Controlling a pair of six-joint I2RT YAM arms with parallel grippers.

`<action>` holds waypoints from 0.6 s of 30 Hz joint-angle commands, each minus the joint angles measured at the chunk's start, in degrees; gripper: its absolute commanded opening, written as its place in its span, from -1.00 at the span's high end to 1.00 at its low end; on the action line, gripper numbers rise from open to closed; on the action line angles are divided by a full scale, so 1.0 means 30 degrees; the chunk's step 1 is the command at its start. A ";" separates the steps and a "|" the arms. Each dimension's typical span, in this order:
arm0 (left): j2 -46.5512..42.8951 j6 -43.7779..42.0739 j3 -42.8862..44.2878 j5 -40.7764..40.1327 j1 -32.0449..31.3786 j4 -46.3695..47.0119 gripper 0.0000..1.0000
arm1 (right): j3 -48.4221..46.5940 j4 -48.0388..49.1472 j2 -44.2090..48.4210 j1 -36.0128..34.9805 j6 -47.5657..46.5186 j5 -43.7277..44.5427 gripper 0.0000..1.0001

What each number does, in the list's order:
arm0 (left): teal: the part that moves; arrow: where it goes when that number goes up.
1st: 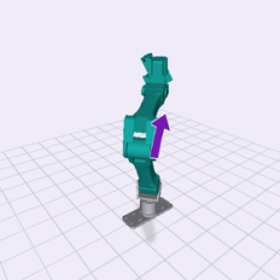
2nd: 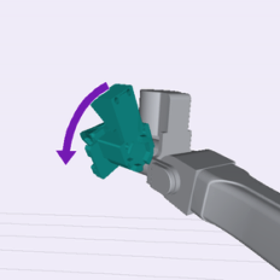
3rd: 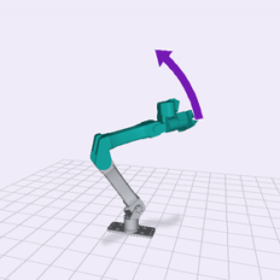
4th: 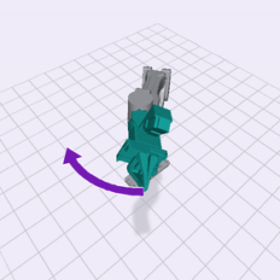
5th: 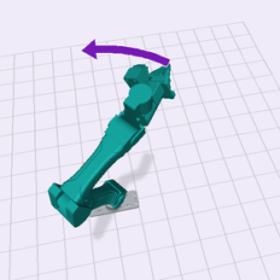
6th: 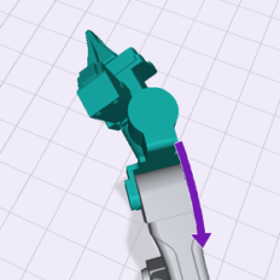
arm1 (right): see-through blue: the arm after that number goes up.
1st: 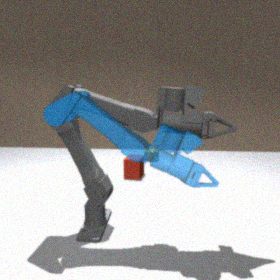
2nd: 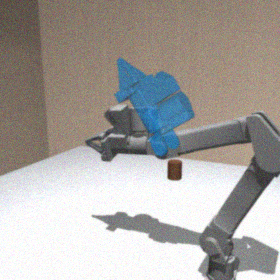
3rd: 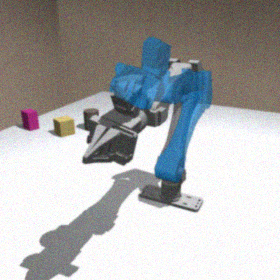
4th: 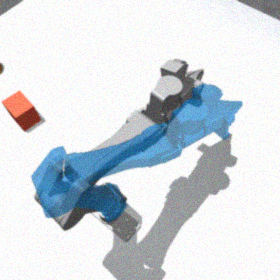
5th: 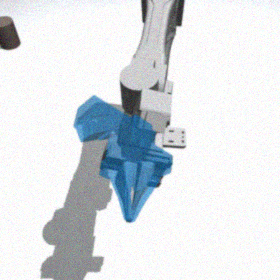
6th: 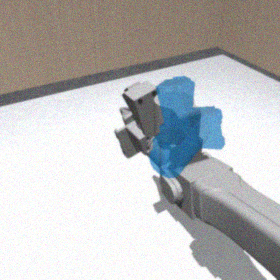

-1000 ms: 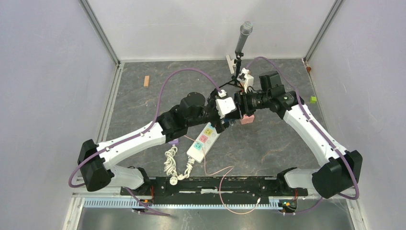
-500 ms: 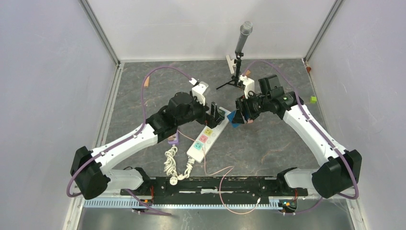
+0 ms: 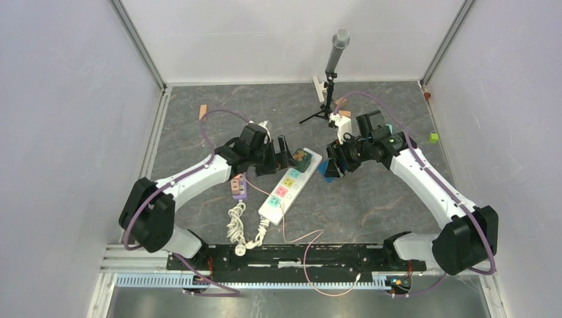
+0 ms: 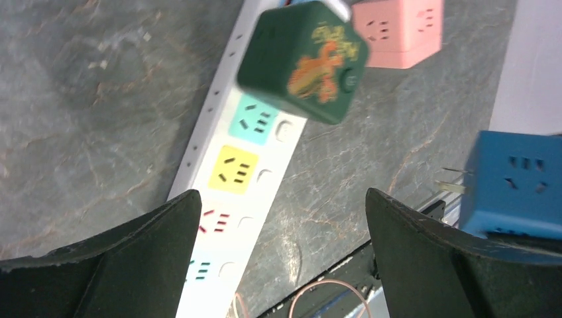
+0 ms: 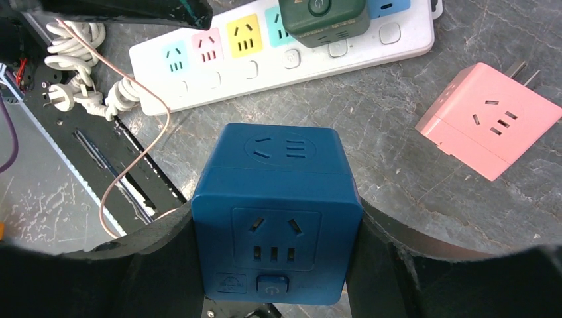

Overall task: Insert the plug
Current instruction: Pick up the plug from the center of the board, then insert the plug into the socket.

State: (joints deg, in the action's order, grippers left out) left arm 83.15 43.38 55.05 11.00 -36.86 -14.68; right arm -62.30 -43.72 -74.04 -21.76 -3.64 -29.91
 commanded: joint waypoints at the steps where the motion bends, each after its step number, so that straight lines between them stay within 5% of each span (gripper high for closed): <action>1: 0.0454 0.2135 -0.0005 0.1290 0.0444 -0.1857 -0.99 | -0.0331 0.1744 0.0159 -0.0255 -0.0348 -0.0109 1.00; 18: -0.1042 0.0444 -0.0800 -0.2407 0.0876 -0.8428 -0.99 | -0.4473 0.3197 -0.5296 -0.5568 -0.0222 0.2274 1.00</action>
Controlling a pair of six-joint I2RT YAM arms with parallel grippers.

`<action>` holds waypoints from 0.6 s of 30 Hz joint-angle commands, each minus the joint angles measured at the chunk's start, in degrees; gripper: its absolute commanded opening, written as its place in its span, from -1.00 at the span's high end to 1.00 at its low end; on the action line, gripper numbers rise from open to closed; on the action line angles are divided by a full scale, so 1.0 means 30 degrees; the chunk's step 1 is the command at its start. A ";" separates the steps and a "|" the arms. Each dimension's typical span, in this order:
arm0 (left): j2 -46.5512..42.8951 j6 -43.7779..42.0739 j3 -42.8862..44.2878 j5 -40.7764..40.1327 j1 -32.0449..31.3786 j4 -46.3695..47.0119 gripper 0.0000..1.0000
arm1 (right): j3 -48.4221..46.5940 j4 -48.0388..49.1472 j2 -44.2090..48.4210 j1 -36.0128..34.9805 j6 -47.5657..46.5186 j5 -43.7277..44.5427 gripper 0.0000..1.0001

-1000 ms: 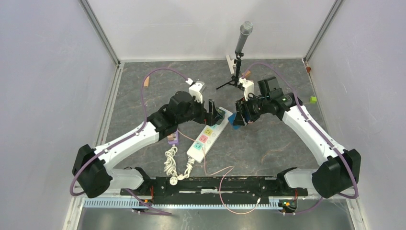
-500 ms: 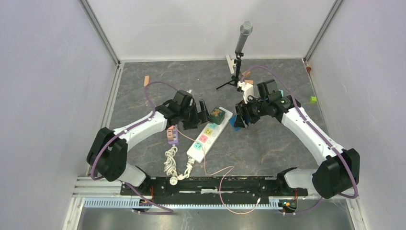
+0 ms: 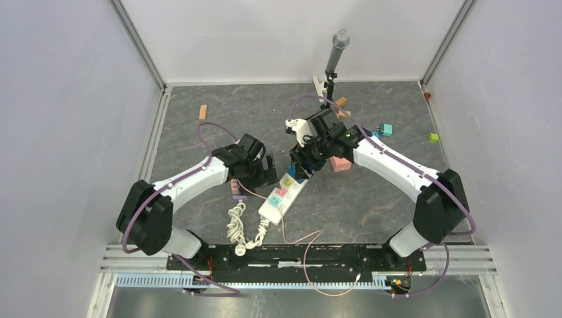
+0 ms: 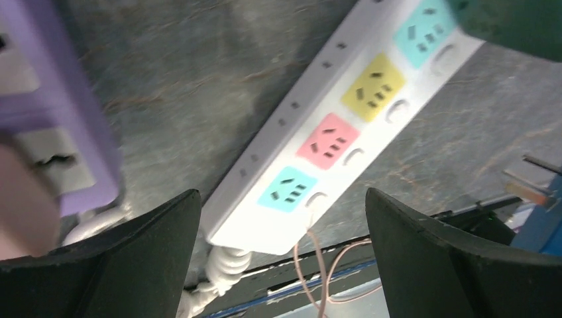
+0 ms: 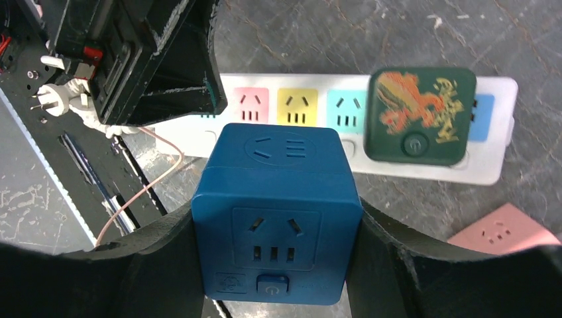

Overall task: Insert the plug
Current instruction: Insert the plug into the socket.

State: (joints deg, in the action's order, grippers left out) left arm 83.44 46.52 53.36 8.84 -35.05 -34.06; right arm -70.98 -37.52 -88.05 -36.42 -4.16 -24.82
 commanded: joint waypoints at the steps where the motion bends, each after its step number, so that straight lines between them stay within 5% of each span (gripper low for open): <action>1: -0.1310 -0.0786 -0.0265 -0.1992 0.0357 -0.2332 -0.99 | -0.1799 0.1144 -0.0854 -0.0838 -0.0098 0.0691 1.00; 7: -0.2248 -0.1200 -0.0707 -0.3610 0.0507 -0.3122 -0.99 | -0.2575 0.0948 -0.1803 -0.1477 -0.0343 0.1231 1.00; 18: -0.3423 -0.1927 -0.0061 -0.2265 0.0502 -0.1119 -0.99 | -0.5241 -0.1228 -0.3968 -0.2032 -0.0661 0.2385 1.00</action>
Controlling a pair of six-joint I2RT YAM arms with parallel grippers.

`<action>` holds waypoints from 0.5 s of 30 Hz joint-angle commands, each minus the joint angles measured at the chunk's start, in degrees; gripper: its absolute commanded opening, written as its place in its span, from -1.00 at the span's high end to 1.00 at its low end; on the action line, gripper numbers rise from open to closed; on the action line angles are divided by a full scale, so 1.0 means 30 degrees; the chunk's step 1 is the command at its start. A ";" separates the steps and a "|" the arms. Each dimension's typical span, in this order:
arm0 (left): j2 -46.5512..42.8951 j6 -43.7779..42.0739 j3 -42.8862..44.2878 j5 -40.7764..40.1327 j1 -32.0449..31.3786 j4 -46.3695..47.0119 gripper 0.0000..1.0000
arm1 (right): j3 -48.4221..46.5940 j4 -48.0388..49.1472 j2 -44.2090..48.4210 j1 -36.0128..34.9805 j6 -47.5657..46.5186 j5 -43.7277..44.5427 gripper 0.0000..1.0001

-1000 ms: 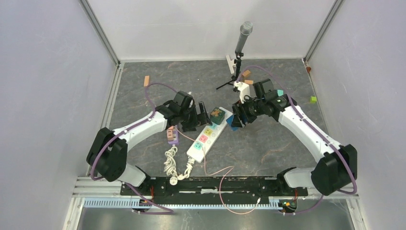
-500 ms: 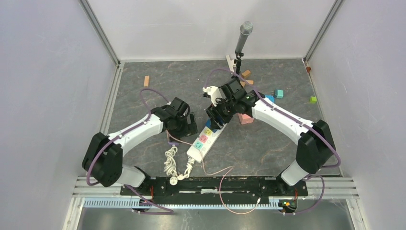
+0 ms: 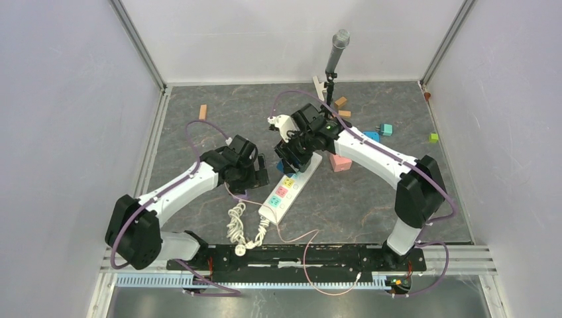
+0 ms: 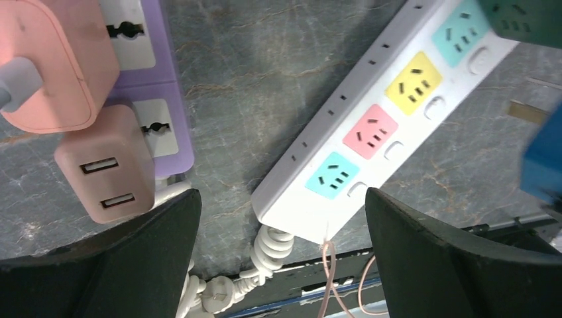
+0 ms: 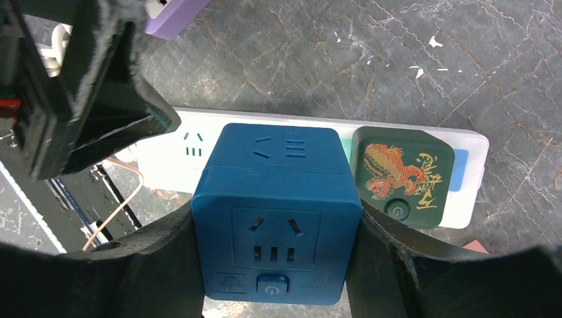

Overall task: Insert the plug
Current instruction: Insert the plug into the socket.

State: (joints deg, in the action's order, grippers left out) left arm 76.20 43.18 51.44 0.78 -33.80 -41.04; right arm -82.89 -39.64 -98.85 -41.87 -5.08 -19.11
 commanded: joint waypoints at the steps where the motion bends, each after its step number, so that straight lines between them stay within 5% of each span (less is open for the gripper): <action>1: -0.1154 -0.0828 0.0606 0.0459 0.0088 0.1354 -0.99 | -0.1361 -0.0606 -0.0542 -0.0262 -0.0357 0.0559 1.00; 15: -0.4801 -0.0166 -0.0216 -0.1599 0.0095 0.3631 -0.99 | -0.1461 -0.0927 -0.1932 -0.0839 -0.0474 0.0886 1.00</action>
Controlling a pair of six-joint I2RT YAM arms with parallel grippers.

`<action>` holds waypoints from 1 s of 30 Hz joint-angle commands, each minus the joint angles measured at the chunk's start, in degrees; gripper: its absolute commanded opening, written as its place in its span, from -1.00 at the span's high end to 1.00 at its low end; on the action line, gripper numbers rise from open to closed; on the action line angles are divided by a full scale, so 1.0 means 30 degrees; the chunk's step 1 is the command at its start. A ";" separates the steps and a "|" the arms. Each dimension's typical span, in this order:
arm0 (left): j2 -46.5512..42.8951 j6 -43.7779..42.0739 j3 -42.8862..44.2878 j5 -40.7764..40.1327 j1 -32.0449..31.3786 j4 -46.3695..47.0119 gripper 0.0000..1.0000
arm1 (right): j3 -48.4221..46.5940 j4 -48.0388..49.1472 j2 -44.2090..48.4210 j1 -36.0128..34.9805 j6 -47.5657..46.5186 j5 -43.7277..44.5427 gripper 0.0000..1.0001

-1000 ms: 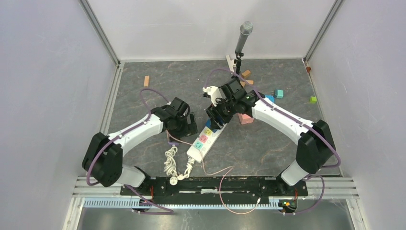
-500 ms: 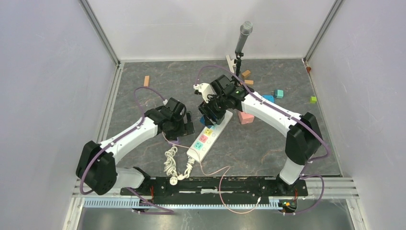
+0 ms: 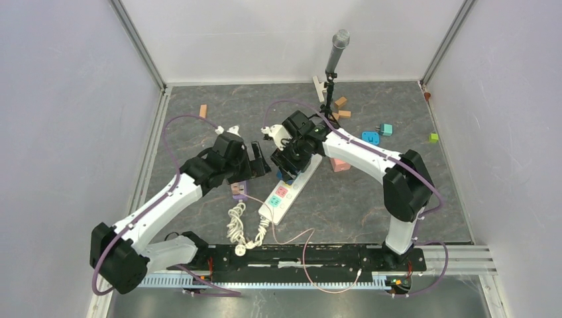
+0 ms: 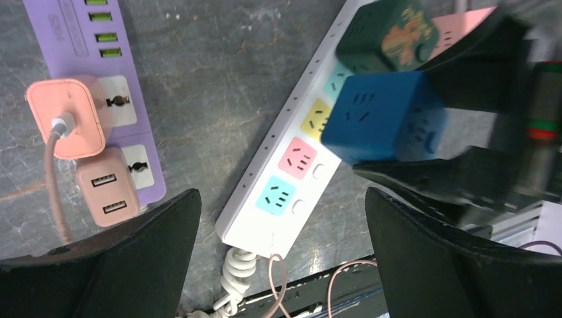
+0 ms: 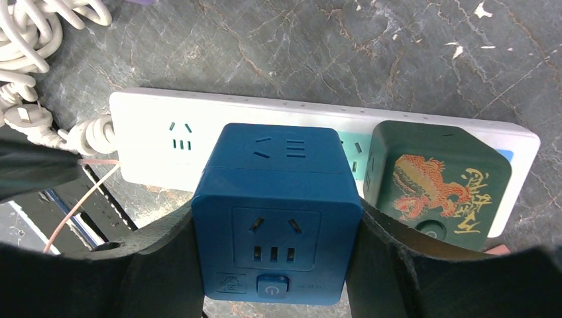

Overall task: Insert the plug
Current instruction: Insert the plug into the socket.

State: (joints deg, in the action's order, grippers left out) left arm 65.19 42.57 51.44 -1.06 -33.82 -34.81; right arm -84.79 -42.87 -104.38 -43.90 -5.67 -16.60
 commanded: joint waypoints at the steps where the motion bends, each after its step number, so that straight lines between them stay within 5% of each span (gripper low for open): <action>1: -0.1363 0.0100 -0.0353 -0.1080 0.0112 0.1700 -0.99 | -0.0857 0.0133 -0.0153 -0.0185 -0.0277 0.0039 1.00; 30: -0.2365 0.0108 -0.1004 -0.1724 0.0108 0.2403 -0.99 | 0.0403 0.0377 -0.0922 -0.0570 -0.0918 0.1303 1.00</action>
State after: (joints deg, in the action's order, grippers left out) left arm 59.09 42.61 48.42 -4.67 -33.82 -29.85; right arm -83.70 -43.59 -107.00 -45.10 -7.38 -13.56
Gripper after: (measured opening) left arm 0.993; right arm 0.669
